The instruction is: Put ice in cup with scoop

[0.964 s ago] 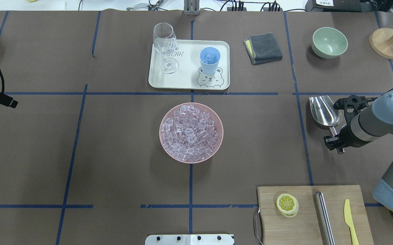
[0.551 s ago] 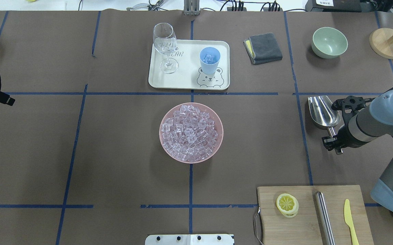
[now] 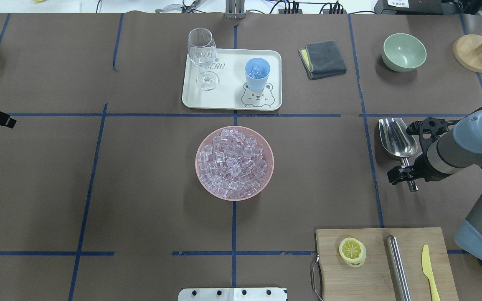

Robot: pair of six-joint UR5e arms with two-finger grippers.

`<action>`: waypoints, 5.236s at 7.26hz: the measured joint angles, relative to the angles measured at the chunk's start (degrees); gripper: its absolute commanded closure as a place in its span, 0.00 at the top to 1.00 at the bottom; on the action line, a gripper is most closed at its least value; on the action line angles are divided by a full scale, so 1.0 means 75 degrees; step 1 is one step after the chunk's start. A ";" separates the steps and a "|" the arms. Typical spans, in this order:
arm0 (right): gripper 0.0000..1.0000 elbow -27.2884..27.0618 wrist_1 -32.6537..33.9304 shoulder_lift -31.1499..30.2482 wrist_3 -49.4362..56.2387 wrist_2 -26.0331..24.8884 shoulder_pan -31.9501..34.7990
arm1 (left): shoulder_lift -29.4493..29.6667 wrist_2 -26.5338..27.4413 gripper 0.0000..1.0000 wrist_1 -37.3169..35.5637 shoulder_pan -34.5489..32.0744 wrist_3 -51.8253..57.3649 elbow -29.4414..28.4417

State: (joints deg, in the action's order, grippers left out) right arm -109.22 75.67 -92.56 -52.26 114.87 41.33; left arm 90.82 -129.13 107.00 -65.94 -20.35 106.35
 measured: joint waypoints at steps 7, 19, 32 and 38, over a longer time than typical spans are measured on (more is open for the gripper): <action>1.00 0.0625 0.0107 -0.0060 0.2397 0.1021 0.3138 | -0.0228 -0.0040 1.00 -0.1919 -0.2634 0.2701 -0.0306; 1.00 0.1129 0.2593 0.0138 0.7541 0.2189 0.5576 | -0.0596 -0.0369 1.00 -0.1873 -0.2763 0.3019 -0.0912; 1.00 0.0870 0.2962 -0.0114 0.7498 0.2392 0.5586 | -0.0224 -0.0811 1.00 -0.2691 -0.2766 0.2962 -0.1476; 1.00 0.0856 0.2965 -0.0197 0.7414 0.2370 0.5587 | -0.0178 -0.0802 1.00 -0.2688 -0.2770 0.2989 -0.1536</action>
State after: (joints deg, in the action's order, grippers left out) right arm -102.79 97.91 -94.04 3.34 132.64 83.23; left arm 89.49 -135.14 86.84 -86.72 2.06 94.84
